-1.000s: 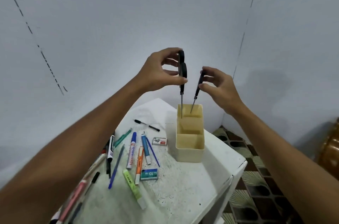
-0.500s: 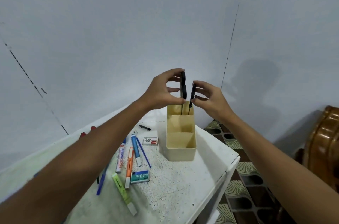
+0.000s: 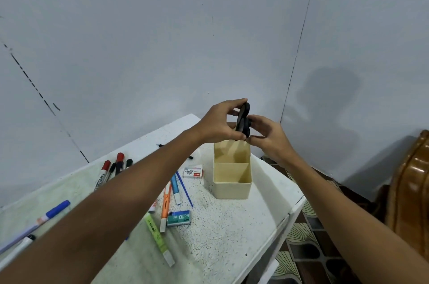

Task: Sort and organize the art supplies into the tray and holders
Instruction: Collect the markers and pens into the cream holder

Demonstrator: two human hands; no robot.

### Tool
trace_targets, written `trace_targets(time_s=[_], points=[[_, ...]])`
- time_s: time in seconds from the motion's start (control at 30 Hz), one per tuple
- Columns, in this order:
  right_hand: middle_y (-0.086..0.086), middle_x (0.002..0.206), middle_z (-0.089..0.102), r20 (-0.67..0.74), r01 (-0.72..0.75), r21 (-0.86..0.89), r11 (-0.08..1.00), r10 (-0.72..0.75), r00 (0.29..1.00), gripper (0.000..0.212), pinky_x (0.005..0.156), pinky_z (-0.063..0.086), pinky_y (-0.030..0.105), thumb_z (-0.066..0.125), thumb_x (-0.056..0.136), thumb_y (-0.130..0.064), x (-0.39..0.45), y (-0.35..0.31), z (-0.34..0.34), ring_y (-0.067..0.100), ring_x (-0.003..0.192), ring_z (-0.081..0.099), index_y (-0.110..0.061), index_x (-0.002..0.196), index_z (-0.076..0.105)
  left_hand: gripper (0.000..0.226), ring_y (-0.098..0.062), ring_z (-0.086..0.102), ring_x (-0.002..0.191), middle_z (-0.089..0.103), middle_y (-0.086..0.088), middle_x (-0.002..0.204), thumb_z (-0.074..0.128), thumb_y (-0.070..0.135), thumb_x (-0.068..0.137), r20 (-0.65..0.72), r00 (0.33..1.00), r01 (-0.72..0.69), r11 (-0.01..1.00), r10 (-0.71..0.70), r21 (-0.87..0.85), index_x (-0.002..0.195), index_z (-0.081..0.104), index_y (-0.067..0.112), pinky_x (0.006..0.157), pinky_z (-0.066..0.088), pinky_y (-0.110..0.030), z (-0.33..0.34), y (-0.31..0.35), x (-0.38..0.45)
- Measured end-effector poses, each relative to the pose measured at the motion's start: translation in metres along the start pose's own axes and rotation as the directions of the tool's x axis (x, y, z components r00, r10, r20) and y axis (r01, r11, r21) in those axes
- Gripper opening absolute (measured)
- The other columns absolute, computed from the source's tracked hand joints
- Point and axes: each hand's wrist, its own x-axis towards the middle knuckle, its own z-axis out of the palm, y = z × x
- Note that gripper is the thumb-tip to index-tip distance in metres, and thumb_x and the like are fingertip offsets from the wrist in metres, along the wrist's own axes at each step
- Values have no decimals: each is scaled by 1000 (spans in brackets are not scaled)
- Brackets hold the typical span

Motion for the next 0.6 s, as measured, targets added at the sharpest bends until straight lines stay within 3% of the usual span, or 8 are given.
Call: trace_targets(time_s=[0.1, 0.23, 0.33, 0.5, 0.6], points=[[7, 123, 64, -2, -14, 20, 1000, 14, 1000, 56, 92, 53, 28, 70, 75, 14, 0, 1, 1, 20, 121, 58, -4, 126, 56, 96, -15, 53, 120, 52, 1, 134, 82, 19, 57, 13, 1000, 27, 999, -27, 27, 144, 40, 17, 90, 55, -39, 1, 2, 6], [5, 122, 65, 15, -15, 12, 1000, 15, 1000, 52, 97, 51, 41, 71, 76, 8, 2, 0, 3, 19, 116, 61, -7, 124, 58, 92, -15, 55, 117, 51, 0, 137, 84, 9, 66, 48, 997, 59, 997, -62, 58, 145, 38, 18, 89, 52, -27, 2, 5, 15], [5, 121, 65, 13, -20, 35, 999, 20, 1000, 47, 97, 51, 40, 70, 79, 7, 2, -4, 4, 20, 114, 61, -11, 121, 58, 90, -15, 56, 113, 51, 2, 137, 84, 9, 68, 70, 994, 85, 994, -89, 62, 145, 38, 19, 83, 48, -19, 2, 5, 22], [4, 120, 65, 12, -37, 69, 997, 36, 999, 46, 93, 53, 34, 68, 80, 8, 2, -5, 5, 20, 112, 61, -13, 120, 59, 84, -17, 61, 108, 53, -1, 135, 81, 8, 73, 104, 987, 121, 992, -123, 31, 145, 38, 16, 85, 49, -20, 4, 3, 28], [-1, 116, 67, 8, -36, 93, 995, 36, 999, 44, 86, 54, 26, 66, 80, 8, 2, -5, 6, 18, 108, 64, -18, 115, 61, 77, -18, 66, 103, 54, -6, 134, 78, 7, 75, 112, 981, 162, 986, -158, -29, 142, 42, 19, 93, 52, -33, 4, -1, 29]])
